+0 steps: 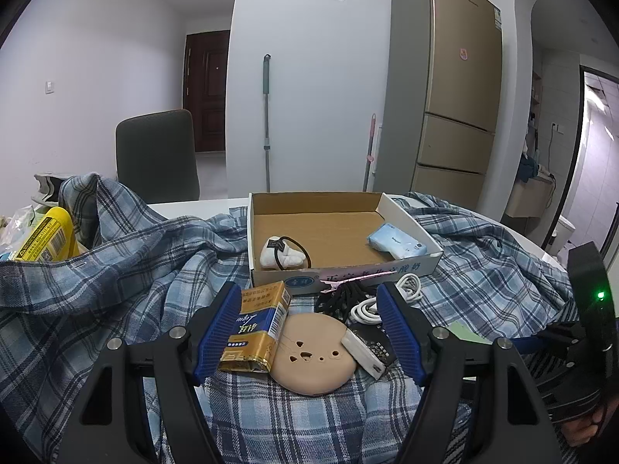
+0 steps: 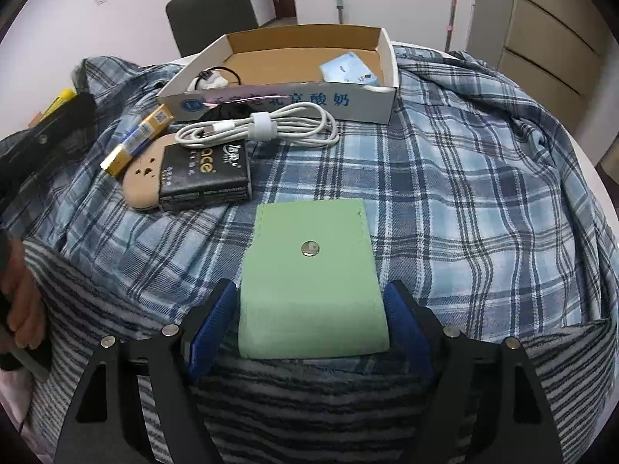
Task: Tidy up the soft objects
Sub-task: 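Grasp the green felt pouch with the right tool and lift it, then grasp the black Face tissue pack with the left tool while the right holds the pouch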
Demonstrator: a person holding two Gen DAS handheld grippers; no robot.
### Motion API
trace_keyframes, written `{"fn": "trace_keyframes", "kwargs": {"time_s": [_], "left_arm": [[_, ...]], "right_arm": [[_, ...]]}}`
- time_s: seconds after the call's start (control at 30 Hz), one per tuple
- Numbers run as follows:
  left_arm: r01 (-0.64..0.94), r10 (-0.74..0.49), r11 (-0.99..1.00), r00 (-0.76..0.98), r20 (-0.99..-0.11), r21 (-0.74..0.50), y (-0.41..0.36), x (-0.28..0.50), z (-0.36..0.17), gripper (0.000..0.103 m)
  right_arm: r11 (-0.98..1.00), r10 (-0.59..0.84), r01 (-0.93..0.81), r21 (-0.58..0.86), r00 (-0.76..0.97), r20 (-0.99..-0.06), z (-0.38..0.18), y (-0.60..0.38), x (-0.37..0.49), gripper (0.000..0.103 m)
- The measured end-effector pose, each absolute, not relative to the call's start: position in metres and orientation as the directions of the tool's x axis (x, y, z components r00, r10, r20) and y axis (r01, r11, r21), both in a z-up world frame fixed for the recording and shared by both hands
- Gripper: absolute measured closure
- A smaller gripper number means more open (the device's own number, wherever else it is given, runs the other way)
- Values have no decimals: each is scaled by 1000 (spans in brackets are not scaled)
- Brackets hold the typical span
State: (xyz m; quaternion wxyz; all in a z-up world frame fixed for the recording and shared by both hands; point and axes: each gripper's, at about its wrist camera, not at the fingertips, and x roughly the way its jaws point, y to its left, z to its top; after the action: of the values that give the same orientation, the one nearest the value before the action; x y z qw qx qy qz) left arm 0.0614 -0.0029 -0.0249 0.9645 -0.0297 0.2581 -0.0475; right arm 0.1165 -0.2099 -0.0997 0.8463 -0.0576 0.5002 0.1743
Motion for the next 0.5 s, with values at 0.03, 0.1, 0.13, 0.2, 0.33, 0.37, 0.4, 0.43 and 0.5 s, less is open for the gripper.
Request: {"fn": "trace_keyframes", "kwargs": {"time_s": [0.03,0.1,0.13,0.2,0.33,0.37,0.4,0.43,0.5], "left_arm": [[77,-108,994,862,-495,-82,-3,61,-25,28],[80,-111,993,863,-492,-83,-3,61,-24,28],[86,-117,993,865,-488,-85,-3,60,-24,29],[128,-161,986,868,-470,-103,-3,56,-21,28],[234,-249,968,840,-482,-91,-16,57,-19,29],[245,-251,966,832,-494,-78,-19,58,-20,29],[253,-246,966,827,-505,-55,-25,60,-22,29],[266,-249,963,820,-515,-42,-29,60,-23,29],[308,-272,951,791,-548,-27,-38,65,-27,29]], "right_arm": [[934,237,-348,79,441,-866,-99,-211,117,33],[934,237,-348,74,453,-860,-97,-211,115,35],[933,240,-354,66,474,-847,-92,-211,112,35],[926,247,-376,43,515,-821,-82,-210,107,35],[930,278,-365,34,641,-716,-47,-221,109,35],[933,275,-359,21,674,-685,-40,-222,111,35],[934,273,-356,8,701,-659,-35,-222,113,35],[935,270,-355,-10,727,-631,-31,-224,115,35],[936,263,-351,-38,766,-587,-28,-225,121,35]]}}
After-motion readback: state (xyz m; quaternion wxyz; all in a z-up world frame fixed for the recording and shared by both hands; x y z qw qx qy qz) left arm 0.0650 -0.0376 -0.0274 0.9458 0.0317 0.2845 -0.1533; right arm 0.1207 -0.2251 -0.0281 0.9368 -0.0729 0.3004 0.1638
